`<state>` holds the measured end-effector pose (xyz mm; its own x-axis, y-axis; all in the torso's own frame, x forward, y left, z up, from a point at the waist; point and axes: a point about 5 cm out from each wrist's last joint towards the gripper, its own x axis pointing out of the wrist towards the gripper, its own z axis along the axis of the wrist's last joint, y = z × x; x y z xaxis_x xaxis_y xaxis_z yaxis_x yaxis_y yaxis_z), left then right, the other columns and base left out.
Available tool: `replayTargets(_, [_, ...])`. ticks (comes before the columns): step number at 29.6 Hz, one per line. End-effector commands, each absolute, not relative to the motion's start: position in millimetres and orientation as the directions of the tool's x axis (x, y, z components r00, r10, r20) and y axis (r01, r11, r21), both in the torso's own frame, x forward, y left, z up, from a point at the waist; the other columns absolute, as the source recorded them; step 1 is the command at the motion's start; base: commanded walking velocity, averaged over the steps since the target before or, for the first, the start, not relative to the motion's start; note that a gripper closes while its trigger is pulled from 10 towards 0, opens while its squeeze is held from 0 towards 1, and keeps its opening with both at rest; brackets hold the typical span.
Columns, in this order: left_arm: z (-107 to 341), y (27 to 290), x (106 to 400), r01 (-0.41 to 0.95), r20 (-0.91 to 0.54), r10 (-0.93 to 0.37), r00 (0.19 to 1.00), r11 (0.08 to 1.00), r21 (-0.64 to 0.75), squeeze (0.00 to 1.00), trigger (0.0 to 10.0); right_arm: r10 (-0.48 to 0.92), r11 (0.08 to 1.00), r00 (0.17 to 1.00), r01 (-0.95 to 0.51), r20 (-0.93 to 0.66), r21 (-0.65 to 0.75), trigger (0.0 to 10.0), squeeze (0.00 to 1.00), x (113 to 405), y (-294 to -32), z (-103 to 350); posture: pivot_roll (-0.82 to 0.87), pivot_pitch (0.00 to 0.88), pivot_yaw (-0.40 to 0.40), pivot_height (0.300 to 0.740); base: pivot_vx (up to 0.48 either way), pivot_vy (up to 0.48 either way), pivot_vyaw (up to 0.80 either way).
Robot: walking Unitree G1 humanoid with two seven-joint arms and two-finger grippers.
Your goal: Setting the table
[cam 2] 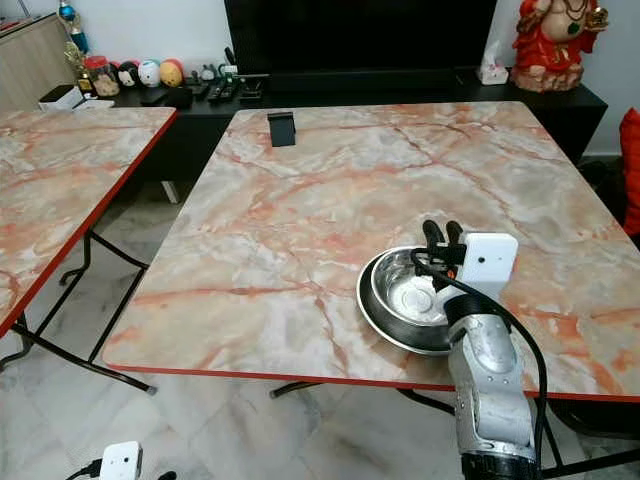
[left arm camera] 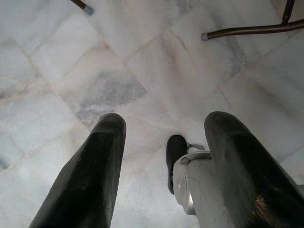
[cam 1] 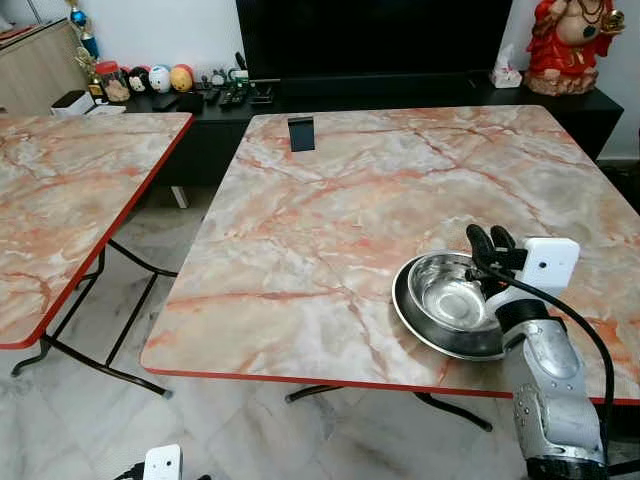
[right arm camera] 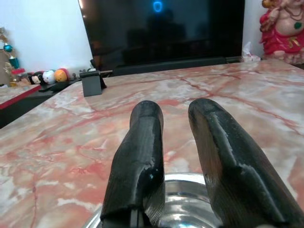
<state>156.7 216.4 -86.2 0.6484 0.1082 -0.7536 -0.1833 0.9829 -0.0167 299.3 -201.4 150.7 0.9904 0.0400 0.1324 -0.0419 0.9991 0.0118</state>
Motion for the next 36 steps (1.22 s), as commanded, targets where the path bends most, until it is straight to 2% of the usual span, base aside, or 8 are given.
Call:
replayTargets(1, [-88, 218, 150, -0.192, -0.760, 0.114, 0.640, 0.981, -0.015, 0.00, 10.0, 0.069, 0.998, 0.987, -0.070, 0.148, 0.002, 10.0, 0.00, 303, -196, 155, -0.10, 0.000, 0.051, 0.740, 0.000, 0.281, 0.00])
replayTargets(10, [-89, 216, 149, -0.187, -0.763, 0.108, 0.637, 0.982, -0.018, 0.00, 10.0, 0.085, 0.996, 0.983, -0.088, 0.165, 0.012, 10.0, 0.00, 308, -191, 159, -0.10, 0.000, 0.053, 0.740, 0.000, 0.320, 0.00])
replayTargets(13, [-80, 217, 166, -0.170, -0.714, 0.102, 0.692, 0.985, -0.024, 0.00, 10.0, 0.088, 0.996, 0.982, -0.091, 0.167, 0.010, 10.0, 0.00, 309, -190, 158, -0.10, 0.000, 0.055, 0.740, 0.000, 0.411, 0.00])
replayTargets(15, [-80, 219, 168, -0.170, -0.713, 0.102, 0.694, 0.985, -0.025, 0.00, 10.0, 0.088, 0.996, 0.982, -0.091, 0.169, 0.010, 10.0, 0.00, 309, -189, 158, -0.10, 0.000, 0.059, 0.740, 0.000, 0.412, 0.00])
replayTargets(36, [-86, 224, 154, -0.177, -0.759, 0.106, 0.642, 0.984, -0.012, 0.00, 10.0, 0.087, 0.996, 0.977, -0.093, 0.193, 0.020, 10.0, 0.00, 313, -181, 161, -0.10, 0.000, 0.072, 0.740, 0.000, 0.413, 0.00])
